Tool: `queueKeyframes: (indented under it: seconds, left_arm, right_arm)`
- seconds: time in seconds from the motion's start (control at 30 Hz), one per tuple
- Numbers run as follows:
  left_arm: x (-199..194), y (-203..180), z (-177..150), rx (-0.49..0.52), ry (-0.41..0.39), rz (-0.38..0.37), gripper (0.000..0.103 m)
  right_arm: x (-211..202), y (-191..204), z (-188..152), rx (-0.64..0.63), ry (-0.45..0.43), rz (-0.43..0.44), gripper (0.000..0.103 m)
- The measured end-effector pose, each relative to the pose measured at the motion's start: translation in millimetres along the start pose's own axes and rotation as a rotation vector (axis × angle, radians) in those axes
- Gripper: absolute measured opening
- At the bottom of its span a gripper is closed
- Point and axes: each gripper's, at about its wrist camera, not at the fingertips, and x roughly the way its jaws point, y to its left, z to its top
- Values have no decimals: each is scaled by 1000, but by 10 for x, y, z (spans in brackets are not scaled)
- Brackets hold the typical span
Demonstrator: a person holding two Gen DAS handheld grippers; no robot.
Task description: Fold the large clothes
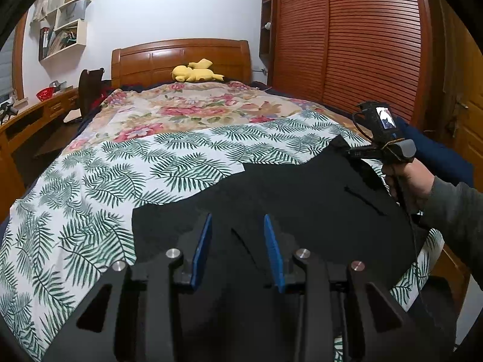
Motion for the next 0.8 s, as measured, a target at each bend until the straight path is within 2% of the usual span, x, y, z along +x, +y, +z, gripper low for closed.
queueKeyframes:
  seconds: [0.07,0.1,0.13,0.17,0.5,0.8]
  left_arm:
    - [5,-23,-23,3,7,-2,34]
    - [2,-34,-37,5,9,-3,34]
    - [-2,-49,-52,8,10,-3,34]
    - [-4,-63,-62,9,10,-3,34]
    - [-37,-119,-117,-4,7,0,34]
    - [-87,-130,-171,-13,3,5,34]
  right_arm:
    - [-103,79,-14,-42,-22,-20,22]
    - [-190,112,-48,-55,-30,-7,27]
    - [-285,144,-76,-65,-38,12,38]
    - [-349,179,-106,-74,-43,24,42]
    - [-1313,657,-413,-133,-180,148,44]
    - [-1657,813,-533,-161,-218,195,44]
